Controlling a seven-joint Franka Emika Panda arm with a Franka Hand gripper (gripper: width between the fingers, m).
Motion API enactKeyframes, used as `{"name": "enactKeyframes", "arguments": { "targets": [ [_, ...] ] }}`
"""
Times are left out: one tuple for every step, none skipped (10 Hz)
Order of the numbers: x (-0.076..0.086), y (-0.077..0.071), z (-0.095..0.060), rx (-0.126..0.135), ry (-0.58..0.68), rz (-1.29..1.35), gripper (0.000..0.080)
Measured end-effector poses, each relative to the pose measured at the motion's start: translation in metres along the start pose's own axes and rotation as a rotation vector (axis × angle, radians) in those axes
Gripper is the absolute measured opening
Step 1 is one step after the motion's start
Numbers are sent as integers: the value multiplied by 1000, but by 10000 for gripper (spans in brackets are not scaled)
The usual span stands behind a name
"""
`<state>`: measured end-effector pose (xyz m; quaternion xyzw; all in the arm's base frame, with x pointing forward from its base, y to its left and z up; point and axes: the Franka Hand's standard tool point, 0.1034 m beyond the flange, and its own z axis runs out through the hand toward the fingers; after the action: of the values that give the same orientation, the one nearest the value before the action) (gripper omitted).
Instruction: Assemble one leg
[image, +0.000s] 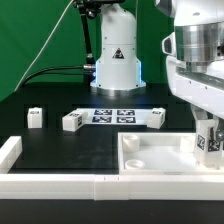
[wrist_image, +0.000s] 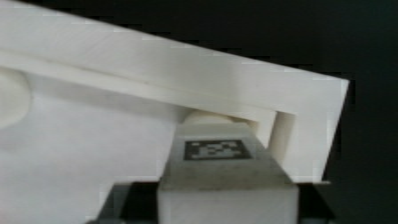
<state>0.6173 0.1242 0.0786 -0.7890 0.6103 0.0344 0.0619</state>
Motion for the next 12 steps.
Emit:
{"name": "enactKeyframes", "arguments": {
  "targets": [
    [0, 0, 0, -3, -1, -51, 479],
    [0, 0, 0, -6, 0, -127, 479],
    [-1, 1, -1, -17, -5, -282, 611],
    [-2, 2, -1, -27, -11, -429, 638],
    [-2, 5, 0, -42, -11, -596, 638],
    [-5, 7, 1, -63, -14, -749, 647],
    [-5, 8, 1, -71, -12, -909, 647],
    [-1, 8, 1, -69, -16, -984, 649],
    [3, 9, 1, -69, -21, -1110, 649],
    [4, 9, 1, -70, -23, -1176, 649],
    [2, 9, 1, -69, -26, -1251, 649],
    [3, 9, 2, -68, -30, -1320, 649]
  ]
}}
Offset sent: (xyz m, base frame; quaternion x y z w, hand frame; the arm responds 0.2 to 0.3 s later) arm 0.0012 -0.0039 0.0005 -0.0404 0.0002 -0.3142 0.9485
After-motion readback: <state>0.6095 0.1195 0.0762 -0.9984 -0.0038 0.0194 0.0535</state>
